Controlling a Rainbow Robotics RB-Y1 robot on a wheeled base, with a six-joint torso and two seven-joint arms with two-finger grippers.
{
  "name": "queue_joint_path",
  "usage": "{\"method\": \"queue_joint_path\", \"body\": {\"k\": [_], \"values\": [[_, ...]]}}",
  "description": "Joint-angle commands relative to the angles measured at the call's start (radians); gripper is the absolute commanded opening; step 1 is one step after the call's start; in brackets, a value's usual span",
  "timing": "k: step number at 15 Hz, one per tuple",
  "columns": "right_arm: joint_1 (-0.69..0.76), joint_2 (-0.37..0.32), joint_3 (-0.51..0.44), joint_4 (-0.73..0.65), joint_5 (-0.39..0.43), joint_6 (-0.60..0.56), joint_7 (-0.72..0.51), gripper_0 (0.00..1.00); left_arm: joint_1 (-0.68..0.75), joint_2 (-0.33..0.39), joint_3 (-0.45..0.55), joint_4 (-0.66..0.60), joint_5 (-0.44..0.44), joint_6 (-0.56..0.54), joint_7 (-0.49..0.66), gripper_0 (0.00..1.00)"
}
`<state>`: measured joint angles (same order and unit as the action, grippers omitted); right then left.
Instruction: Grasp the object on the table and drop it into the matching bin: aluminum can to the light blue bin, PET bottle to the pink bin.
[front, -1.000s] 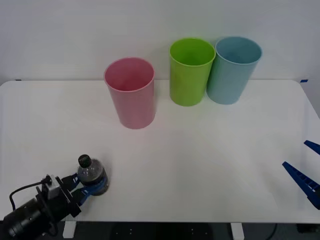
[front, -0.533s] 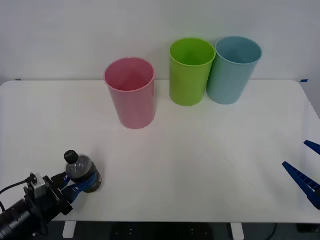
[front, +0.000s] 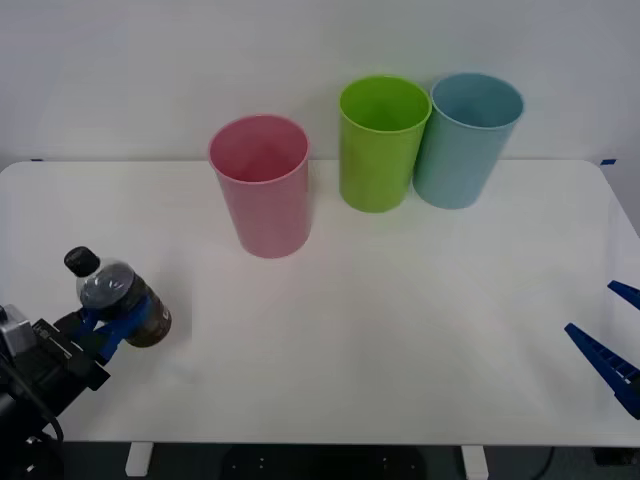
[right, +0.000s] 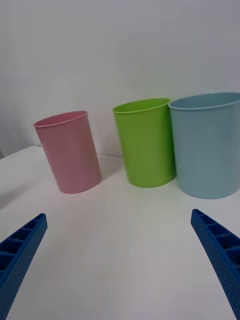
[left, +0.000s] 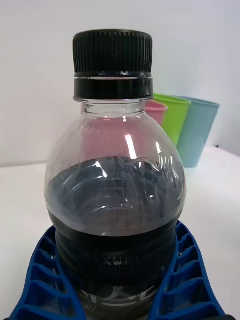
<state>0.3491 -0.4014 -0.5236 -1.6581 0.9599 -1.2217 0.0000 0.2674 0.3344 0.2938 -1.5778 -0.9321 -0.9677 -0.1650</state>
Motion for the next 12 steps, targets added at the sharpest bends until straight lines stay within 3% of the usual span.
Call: {"method": "queue_joint_path", "body": {"k": [1,8,12], "values": [[0.000,0.000,0.000,0.000,0.000,0.000,0.000,1.00,0.007,0.000,0.013,-0.094,0.006,0.070,0.107,0.00],[0.000,0.000,0.000,0.000,0.000,0.000,0.000,1.00,-0.005,0.005,0.028,-0.309,0.004,0.205,0.337,0.00],[0.000,0.000,0.000,0.000,0.000,0.000,0.000,1.00,-0.099,0.011,0.033,-0.349,-0.030,0.208,0.406,0.00]]}}
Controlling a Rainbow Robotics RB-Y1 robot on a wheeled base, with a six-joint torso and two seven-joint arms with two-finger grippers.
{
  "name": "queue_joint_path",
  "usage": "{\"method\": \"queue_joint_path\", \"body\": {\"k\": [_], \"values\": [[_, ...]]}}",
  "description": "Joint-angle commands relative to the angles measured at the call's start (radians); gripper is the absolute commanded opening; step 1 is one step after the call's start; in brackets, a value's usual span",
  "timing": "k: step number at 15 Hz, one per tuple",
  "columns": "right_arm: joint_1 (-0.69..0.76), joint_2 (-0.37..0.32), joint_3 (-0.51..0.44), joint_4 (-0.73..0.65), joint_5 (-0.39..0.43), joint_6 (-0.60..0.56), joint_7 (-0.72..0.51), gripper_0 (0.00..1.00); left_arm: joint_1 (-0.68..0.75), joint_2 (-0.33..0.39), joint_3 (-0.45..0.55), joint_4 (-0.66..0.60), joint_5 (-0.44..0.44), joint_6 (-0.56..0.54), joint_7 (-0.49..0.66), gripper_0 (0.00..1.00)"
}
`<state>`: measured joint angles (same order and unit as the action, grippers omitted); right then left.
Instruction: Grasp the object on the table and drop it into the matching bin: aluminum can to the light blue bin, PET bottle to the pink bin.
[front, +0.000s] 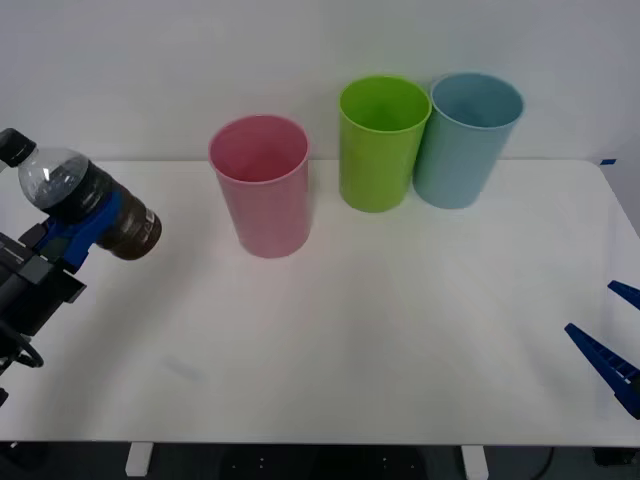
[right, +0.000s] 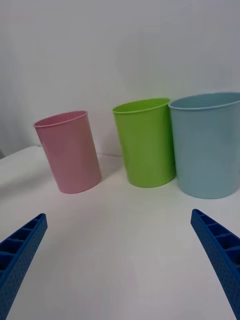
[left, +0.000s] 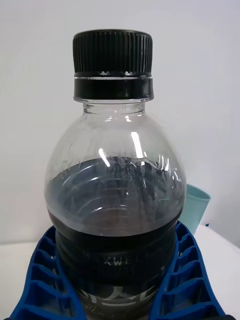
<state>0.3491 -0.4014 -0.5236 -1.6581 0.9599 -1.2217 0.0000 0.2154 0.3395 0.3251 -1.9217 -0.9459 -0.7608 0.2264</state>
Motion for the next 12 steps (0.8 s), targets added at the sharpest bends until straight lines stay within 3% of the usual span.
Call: {"method": "queue_joint_path", "body": {"k": [1,7,12], "values": [[0.000,0.000,0.000,0.000,0.000,0.000,0.000,1.00,-0.076,0.009,0.006,-0.005,-0.045,0.001,0.024,0.00],[0.000,0.000,0.000,0.000,0.000,0.000,0.000,1.00,-0.284,0.019,-0.003,0.027,-0.258,0.009,0.206,0.00],[0.000,0.000,0.000,0.000,0.000,0.000,0.000,1.00,-0.498,0.019,-0.069,0.213,-0.387,0.009,0.200,0.00]]}}
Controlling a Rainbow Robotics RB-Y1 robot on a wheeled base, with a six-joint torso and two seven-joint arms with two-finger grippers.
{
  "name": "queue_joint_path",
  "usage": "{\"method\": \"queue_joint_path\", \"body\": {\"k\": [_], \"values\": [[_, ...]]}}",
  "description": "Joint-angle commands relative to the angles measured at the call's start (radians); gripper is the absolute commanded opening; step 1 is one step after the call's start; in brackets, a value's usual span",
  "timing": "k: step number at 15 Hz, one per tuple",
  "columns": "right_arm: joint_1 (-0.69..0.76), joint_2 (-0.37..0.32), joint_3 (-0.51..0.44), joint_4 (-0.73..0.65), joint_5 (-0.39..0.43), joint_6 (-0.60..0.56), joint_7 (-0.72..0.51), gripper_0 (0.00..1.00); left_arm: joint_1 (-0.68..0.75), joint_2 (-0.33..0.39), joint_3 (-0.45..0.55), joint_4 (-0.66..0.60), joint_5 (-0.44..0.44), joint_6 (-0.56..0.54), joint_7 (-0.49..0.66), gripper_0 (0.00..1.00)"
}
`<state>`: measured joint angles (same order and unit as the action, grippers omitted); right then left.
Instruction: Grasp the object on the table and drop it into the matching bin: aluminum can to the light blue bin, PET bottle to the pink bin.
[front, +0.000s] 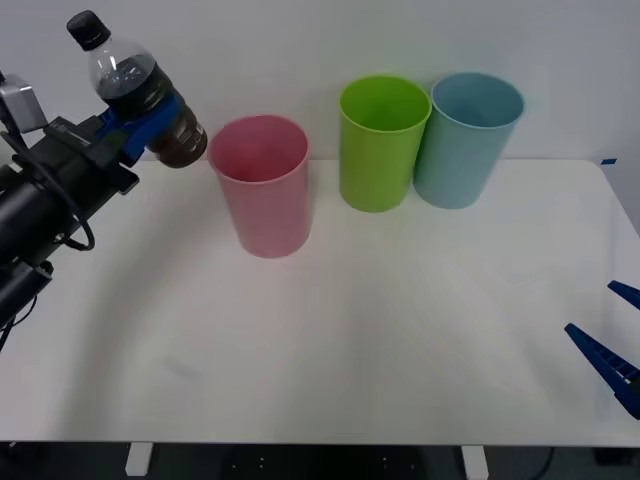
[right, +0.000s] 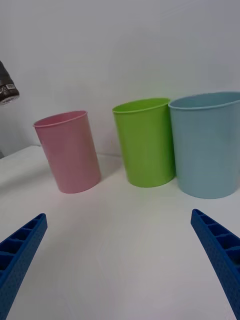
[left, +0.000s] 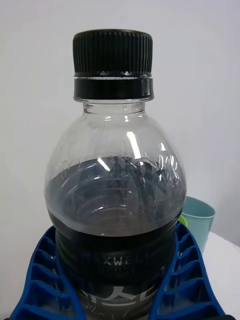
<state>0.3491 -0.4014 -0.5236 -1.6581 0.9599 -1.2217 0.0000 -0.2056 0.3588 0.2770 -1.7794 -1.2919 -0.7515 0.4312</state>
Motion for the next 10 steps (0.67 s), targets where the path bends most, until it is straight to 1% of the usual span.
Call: {"method": "queue_joint_path", "body": {"k": [1,6,8,10], "values": [[0.000,0.000,0.000,0.000,0.000,0.000,0.000,1.00,-0.113,0.000,-0.033,0.107,-0.060,0.000,-0.009,0.00],[0.000,0.000,0.000,0.000,0.000,0.000,0.000,1.00,-0.291,-0.008,-0.098,0.293,-0.139,-0.002,-0.025,0.00],[0.000,0.000,0.000,0.000,0.000,0.000,0.000,1.00,-0.341,-0.027,-0.104,0.348,-0.167,0.000,-0.032,0.00],[0.000,0.000,0.000,0.000,0.000,0.000,0.000,1.00,-0.382,-0.063,-0.102,0.387,-0.214,0.000,-0.037,0.00]]}}
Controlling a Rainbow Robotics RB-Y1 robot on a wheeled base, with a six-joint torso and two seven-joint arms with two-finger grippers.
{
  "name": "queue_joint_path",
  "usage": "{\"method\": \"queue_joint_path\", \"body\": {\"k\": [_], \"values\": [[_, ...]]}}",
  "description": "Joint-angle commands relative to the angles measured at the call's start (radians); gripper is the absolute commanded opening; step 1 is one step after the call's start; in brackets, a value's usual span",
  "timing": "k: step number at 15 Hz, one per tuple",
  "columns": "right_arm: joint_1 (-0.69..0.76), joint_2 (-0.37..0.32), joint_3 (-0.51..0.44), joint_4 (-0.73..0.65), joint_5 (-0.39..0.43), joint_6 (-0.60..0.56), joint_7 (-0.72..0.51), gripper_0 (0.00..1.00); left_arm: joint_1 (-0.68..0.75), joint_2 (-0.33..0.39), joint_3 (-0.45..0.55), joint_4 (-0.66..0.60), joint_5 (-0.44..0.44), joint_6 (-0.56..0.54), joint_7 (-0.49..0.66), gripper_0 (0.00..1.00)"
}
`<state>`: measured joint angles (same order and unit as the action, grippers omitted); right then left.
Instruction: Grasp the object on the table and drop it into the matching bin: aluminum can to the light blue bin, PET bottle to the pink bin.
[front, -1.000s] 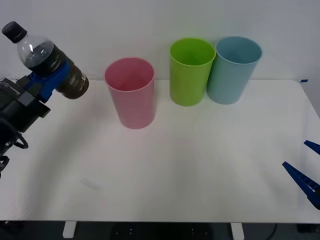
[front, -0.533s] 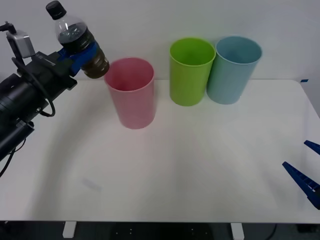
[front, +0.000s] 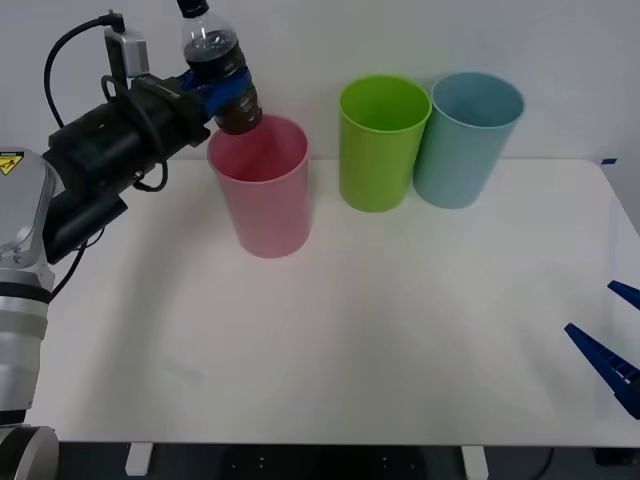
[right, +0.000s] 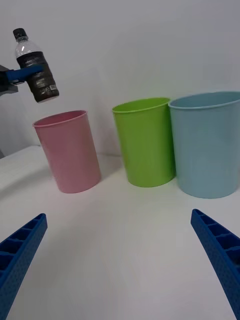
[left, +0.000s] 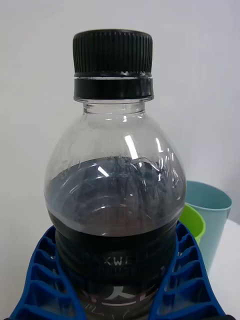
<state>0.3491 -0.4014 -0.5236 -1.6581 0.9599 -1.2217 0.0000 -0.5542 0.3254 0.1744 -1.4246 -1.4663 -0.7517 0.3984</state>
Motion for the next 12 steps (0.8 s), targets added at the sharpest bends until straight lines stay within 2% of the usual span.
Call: {"method": "queue_joint_path", "body": {"k": [1,6,7,8,9,11,12], "values": [[0.000,0.000,0.000,0.000,0.000,0.000,0.000,1.00,-0.035,-0.045,0.001,0.035,-0.052,0.002,-0.006,0.00],[0.000,0.000,0.000,0.000,0.000,0.000,0.000,1.00,-0.038,-0.062,0.004,0.033,-0.060,0.003,-0.015,0.00],[0.000,0.000,0.000,0.000,0.000,0.000,0.000,1.00,-0.038,-0.060,0.004,0.033,-0.060,0.003,-0.015,0.01],[0.000,0.000,0.000,0.000,0.000,0.000,0.000,1.00,-0.036,-0.062,0.004,0.033,-0.060,0.003,-0.015,0.06],[0.000,0.000,0.000,0.000,0.000,0.000,0.000,1.00,-0.038,-0.062,0.002,0.033,-0.060,0.003,-0.015,0.19],[0.000,0.000,0.000,0.000,0.000,0.000,0.000,1.00,-0.036,-0.062,0.004,0.033,-0.057,0.005,-0.012,0.99],[0.000,0.000,0.000,0.000,0.000,0.000,0.000,1.00,-0.036,-0.062,0.002,0.033,-0.057,0.008,-0.012,1.00]]}}
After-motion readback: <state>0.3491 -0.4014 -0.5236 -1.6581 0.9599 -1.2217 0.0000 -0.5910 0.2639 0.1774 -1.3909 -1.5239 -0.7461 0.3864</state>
